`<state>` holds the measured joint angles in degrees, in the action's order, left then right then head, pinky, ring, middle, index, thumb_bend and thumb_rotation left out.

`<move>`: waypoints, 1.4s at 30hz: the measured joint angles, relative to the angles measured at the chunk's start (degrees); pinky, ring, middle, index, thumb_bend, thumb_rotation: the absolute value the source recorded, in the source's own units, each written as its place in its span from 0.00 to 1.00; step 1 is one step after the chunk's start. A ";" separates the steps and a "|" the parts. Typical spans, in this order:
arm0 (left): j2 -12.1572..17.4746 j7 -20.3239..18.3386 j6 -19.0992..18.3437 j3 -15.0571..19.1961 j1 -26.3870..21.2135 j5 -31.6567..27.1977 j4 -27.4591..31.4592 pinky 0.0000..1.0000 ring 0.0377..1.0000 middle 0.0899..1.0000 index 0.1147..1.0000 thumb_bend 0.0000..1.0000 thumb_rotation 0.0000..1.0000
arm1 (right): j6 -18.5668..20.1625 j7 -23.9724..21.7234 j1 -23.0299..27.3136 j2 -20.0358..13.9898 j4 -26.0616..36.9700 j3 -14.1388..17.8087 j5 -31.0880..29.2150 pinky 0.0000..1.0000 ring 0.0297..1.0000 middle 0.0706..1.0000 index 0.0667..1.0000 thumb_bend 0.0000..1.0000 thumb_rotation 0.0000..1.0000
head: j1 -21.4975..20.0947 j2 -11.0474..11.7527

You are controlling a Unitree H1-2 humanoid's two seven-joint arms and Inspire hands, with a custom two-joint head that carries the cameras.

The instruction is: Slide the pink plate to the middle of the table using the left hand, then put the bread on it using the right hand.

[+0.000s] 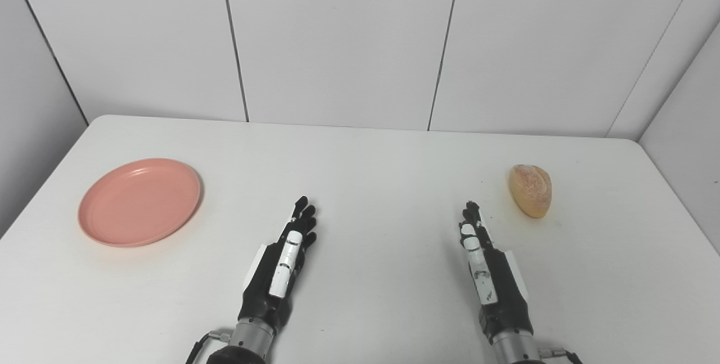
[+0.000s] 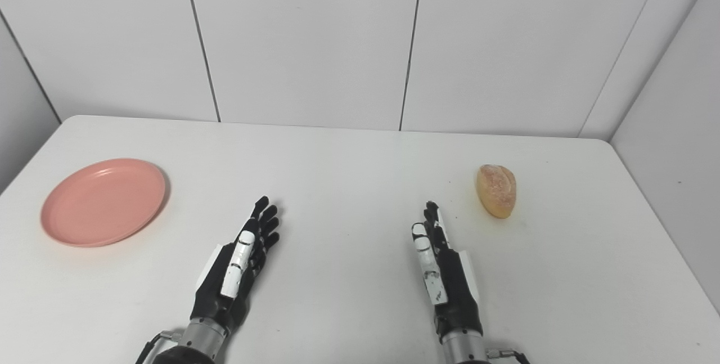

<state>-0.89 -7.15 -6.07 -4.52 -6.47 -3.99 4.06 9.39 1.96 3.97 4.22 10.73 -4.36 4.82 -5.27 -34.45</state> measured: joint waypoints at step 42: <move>-5.51 4.83 7.19 -2.84 -0.70 3.45 -5.92 1.00 1.00 1.00 1.00 0.45 1.00 | -11.02 -3.50 -1.99 -4.56 -5.79 4.00 -7.71 1.00 1.00 1.00 1.00 0.26 1.00 | 19.23 10.98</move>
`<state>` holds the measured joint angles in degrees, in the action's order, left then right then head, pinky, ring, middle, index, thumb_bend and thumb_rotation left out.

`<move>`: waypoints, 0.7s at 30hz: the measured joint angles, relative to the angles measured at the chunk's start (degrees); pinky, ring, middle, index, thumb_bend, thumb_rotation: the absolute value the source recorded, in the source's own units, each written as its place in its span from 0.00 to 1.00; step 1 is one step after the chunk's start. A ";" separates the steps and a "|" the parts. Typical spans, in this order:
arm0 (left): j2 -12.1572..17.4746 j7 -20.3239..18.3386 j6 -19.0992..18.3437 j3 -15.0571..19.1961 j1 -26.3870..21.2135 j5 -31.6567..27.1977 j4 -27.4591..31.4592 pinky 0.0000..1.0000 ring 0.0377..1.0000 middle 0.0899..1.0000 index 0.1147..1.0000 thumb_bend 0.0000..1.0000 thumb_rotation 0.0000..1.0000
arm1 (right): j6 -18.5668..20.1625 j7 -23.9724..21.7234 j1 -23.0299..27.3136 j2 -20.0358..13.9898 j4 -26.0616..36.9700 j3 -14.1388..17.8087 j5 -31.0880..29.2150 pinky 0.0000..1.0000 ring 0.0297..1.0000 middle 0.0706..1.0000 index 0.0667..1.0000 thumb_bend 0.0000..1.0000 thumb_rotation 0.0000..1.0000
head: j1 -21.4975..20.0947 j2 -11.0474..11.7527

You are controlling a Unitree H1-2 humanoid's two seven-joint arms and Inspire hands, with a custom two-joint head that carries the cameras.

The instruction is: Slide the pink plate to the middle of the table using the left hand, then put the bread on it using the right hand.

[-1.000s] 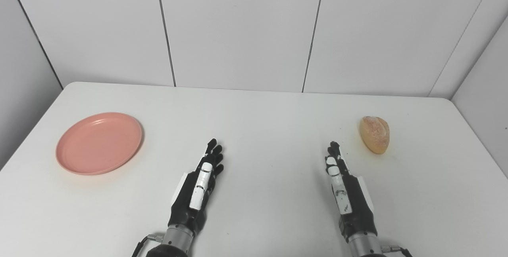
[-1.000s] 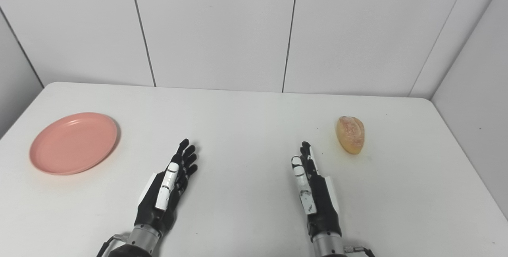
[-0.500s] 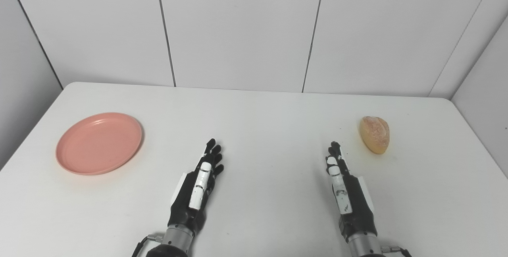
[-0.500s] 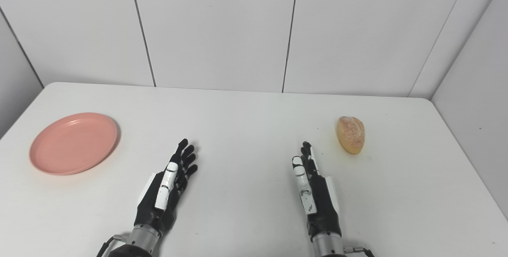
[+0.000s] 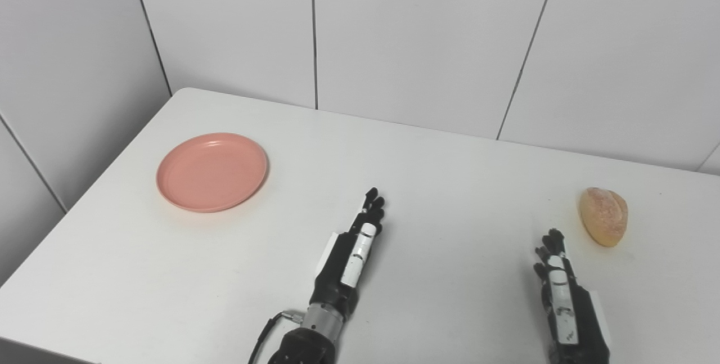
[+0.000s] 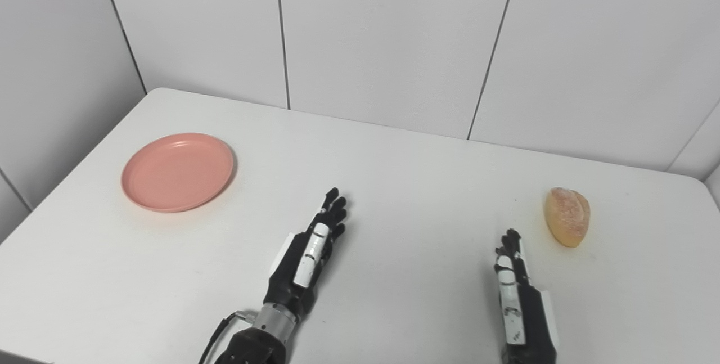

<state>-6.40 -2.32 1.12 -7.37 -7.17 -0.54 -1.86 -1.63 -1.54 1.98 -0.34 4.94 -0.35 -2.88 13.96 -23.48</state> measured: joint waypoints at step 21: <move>-3.22 2.66 3.04 -0.70 -2.15 3.27 -4.83 1.00 1.00 1.00 1.00 0.45 1.00 | -1.78 -2.08 0.39 -1.29 -2.19 1.02 -3.37 1.00 1.00 1.00 1.00 0.21 1.00 | 3.62 2.03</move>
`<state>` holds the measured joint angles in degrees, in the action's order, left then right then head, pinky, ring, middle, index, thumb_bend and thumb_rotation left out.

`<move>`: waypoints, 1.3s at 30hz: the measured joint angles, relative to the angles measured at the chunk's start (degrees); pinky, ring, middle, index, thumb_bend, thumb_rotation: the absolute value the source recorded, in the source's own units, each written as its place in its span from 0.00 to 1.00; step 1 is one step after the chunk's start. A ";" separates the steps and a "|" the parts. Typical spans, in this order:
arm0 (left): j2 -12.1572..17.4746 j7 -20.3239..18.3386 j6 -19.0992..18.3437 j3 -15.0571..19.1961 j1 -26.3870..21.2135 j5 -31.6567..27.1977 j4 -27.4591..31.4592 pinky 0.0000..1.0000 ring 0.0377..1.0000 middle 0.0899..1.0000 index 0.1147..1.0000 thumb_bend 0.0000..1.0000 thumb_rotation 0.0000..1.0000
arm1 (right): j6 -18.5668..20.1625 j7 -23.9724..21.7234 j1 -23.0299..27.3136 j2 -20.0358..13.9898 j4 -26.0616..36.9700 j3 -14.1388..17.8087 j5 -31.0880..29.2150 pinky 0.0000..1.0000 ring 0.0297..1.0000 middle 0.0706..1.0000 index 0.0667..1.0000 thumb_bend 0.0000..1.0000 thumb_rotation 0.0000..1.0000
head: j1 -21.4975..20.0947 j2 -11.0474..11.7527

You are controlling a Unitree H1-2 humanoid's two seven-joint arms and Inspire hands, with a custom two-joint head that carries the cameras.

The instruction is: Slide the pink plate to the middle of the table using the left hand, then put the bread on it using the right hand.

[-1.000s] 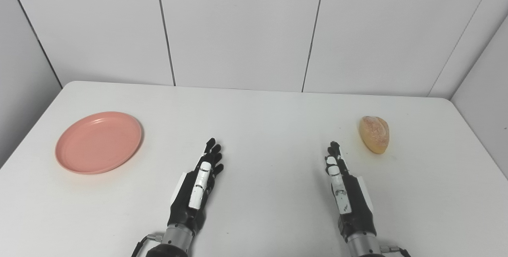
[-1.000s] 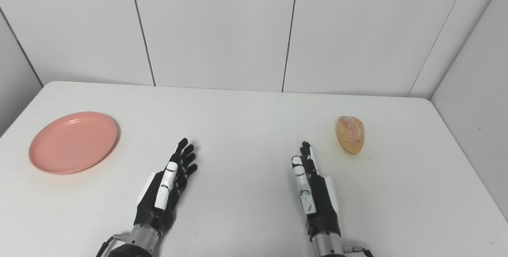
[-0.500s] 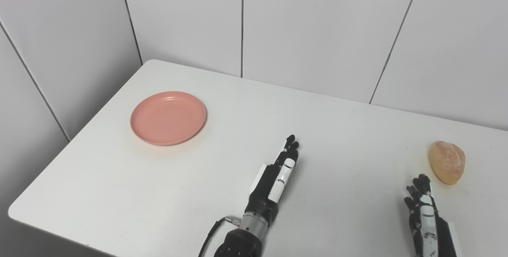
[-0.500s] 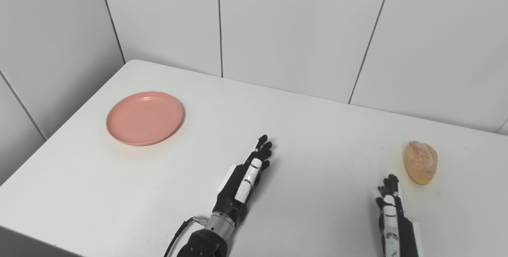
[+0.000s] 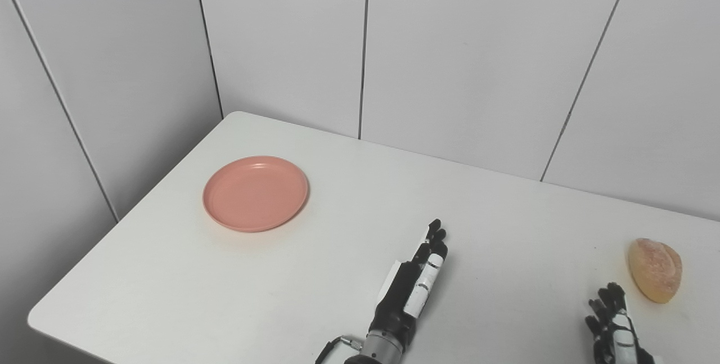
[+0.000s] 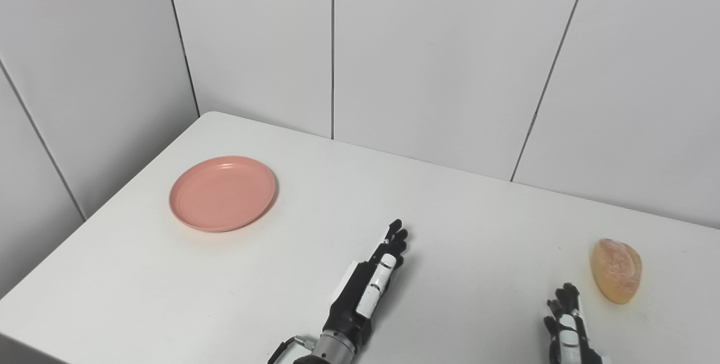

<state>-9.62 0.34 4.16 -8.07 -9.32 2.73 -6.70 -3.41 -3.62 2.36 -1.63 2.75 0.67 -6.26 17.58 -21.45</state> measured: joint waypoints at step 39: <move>7.72 0.46 -7.82 7.23 -1.13 -1.62 13.93 0.97 0.97 0.98 0.99 0.42 1.00 | 1.56 0.05 -0.17 0.68 1.94 -0.69 -0.04 1.00 1.00 1.00 1.00 0.14 1.00 | 2.64 0.35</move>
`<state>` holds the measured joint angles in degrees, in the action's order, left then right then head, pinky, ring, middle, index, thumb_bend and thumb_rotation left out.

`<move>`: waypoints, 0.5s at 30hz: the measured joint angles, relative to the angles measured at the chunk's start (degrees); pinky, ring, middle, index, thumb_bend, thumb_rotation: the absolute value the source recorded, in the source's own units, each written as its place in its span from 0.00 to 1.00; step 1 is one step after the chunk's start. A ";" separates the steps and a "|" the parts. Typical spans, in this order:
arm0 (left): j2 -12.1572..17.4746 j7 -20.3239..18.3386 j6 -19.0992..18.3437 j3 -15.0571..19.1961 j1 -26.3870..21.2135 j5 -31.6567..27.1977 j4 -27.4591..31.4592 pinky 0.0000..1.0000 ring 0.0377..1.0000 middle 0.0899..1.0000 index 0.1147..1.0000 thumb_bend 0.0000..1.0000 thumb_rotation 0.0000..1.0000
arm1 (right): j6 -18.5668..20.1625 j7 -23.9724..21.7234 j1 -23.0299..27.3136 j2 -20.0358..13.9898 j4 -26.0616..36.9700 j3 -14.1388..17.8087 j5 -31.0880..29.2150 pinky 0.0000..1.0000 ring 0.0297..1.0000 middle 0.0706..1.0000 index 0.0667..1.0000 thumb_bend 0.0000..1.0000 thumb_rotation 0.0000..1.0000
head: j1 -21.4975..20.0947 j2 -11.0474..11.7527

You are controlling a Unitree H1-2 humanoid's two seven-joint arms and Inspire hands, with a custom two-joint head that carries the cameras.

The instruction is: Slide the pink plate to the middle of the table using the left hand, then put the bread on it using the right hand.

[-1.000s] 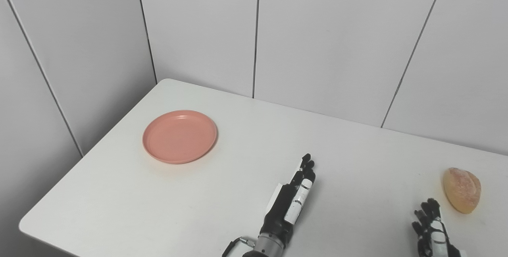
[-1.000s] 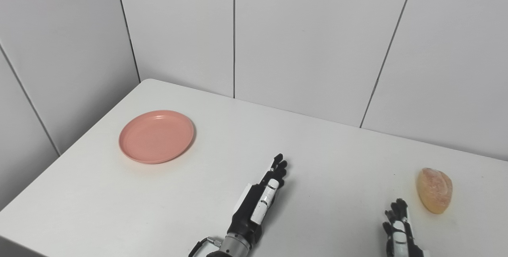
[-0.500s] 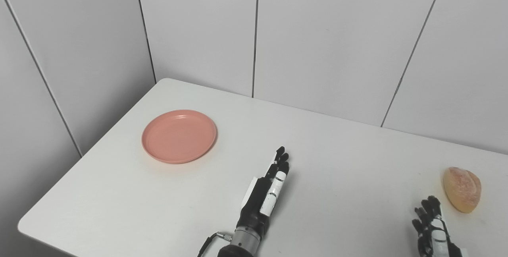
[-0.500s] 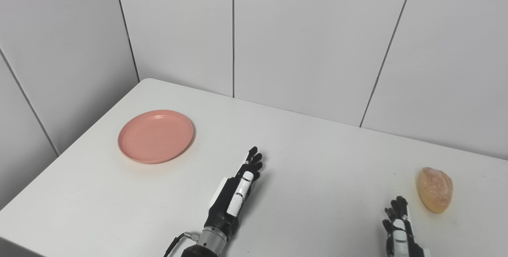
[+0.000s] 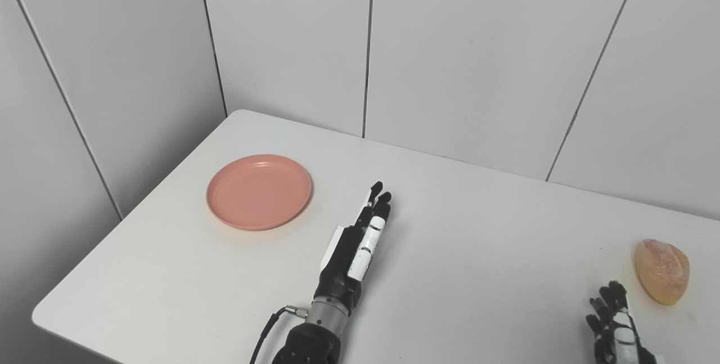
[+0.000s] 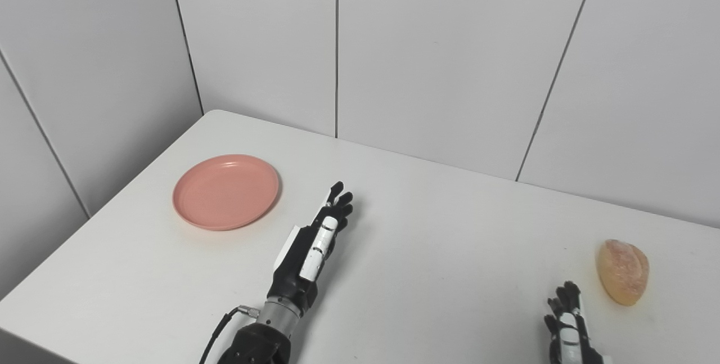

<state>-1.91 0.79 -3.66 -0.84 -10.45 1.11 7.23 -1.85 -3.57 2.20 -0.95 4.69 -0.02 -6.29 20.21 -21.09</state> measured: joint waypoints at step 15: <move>5.37 -0.51 -0.43 5.78 -6.07 -2.47 -0.29 0.97 0.95 0.95 0.95 0.46 1.00 | 0.93 -0.32 0.05 -0.14 -0.25 0.10 -0.57 1.00 1.00 1.00 1.00 0.14 1.00 | 0.88 0.00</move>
<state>3.46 0.28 -4.10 4.94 -16.52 -1.36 6.94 -0.92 -3.89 2.25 -1.09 4.44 0.08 -6.86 21.09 -21.09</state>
